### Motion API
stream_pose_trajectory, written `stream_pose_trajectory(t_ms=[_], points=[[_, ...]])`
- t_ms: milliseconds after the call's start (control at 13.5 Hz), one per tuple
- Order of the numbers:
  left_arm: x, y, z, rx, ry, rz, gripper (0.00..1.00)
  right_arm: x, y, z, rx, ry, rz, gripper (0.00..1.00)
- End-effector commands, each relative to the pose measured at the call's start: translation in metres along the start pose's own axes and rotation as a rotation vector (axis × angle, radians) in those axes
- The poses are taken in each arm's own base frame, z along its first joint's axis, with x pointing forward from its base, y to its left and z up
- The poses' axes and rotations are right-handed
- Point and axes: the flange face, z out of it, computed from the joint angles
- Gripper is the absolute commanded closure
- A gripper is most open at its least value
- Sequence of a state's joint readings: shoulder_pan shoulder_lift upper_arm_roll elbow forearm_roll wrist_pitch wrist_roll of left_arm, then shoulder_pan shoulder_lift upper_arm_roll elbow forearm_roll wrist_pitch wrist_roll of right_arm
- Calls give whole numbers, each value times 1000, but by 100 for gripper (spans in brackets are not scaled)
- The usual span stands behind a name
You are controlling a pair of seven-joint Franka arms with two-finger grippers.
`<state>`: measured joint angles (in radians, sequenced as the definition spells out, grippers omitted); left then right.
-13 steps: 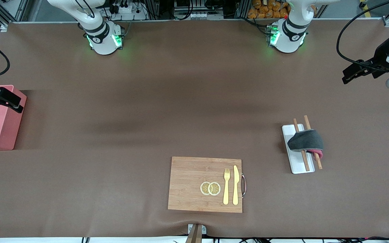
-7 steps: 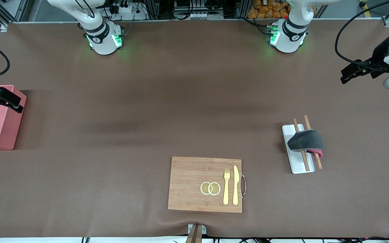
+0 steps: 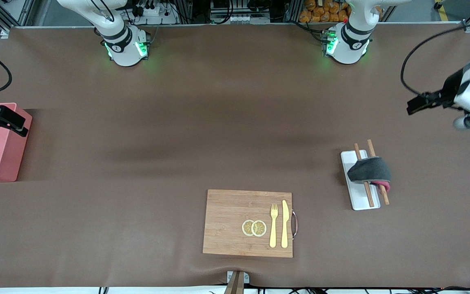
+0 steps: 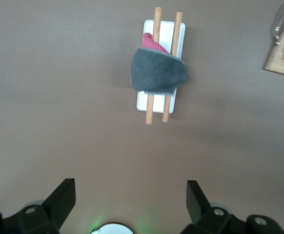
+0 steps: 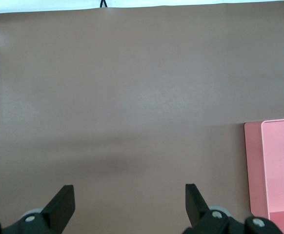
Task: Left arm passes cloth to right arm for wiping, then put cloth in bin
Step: 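Move the left gripper down toward the grey cloth on the chopsticks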
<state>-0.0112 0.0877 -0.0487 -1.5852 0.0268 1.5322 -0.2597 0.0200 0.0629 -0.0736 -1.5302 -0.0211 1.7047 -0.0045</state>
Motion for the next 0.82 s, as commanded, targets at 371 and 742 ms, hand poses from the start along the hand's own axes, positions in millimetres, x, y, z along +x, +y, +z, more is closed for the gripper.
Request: stream_pose_trajectory(t_ms=[371, 742], points=[[90, 7, 116, -12, -8, -47, 0, 1, 2, -2, -4, 2, 15, 0], [110, 20, 178, -5, -57, -31, 3, 2, 4, 0, -3, 2, 18, 0]])
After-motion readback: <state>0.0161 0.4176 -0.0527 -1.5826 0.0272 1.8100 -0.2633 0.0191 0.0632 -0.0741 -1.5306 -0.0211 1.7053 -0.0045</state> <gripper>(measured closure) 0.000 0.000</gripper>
